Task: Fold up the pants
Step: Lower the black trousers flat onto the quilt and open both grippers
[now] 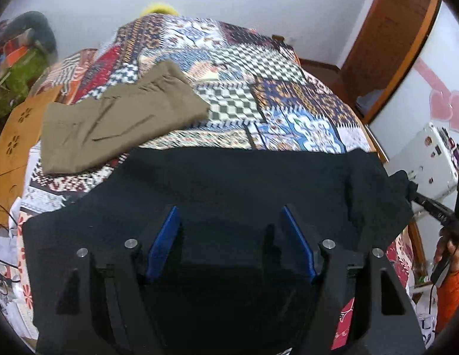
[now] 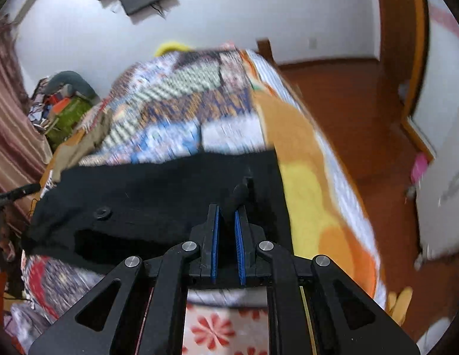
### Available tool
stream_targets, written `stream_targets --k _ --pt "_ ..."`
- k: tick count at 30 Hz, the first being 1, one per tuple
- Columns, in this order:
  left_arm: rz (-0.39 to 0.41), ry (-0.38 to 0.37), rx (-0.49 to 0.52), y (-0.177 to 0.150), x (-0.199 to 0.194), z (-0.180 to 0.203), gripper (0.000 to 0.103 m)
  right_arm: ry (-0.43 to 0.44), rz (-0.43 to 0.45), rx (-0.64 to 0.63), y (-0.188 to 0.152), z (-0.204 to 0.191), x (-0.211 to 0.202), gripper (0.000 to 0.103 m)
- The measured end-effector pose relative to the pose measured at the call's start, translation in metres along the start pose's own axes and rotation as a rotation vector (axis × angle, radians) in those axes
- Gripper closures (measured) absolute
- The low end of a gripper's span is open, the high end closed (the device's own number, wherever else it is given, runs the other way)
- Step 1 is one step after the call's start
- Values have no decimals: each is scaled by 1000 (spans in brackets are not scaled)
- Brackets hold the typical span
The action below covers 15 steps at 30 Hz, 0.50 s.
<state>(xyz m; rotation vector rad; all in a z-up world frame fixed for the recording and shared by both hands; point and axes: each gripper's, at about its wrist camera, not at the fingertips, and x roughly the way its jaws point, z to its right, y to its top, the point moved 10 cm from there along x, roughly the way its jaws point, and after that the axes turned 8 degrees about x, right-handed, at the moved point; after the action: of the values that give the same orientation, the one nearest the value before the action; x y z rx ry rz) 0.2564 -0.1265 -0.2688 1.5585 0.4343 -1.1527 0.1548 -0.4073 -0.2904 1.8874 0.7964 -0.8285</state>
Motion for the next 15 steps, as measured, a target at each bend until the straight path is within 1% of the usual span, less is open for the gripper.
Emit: stream_targets --k 4,7,9,10,11,13,15 --pt "-27 13 37 -6 13 15 33 -15 -73 12 -22 15 11 93" --pt "-59 13 42 -15 24 20 33 -12 -106 26 -28 20 8 92" --pt "-85 15 36 -21 33 20 33 -18 -90 26 -22 22 2 88" --pt "-92 19 34 -24 37 20 33 -21 -76 26 -18 24 -2 84" --pt "-92 24 34 -26 39 20 33 -19 -56 29 -12 25 -6 80" --pt "-75 38 39 -27 39 21 31 -3 -22 32 0 25 -10 75" --pt "-69 46 41 -28 38 22 30 8 -1 29 13 24 -9 75"
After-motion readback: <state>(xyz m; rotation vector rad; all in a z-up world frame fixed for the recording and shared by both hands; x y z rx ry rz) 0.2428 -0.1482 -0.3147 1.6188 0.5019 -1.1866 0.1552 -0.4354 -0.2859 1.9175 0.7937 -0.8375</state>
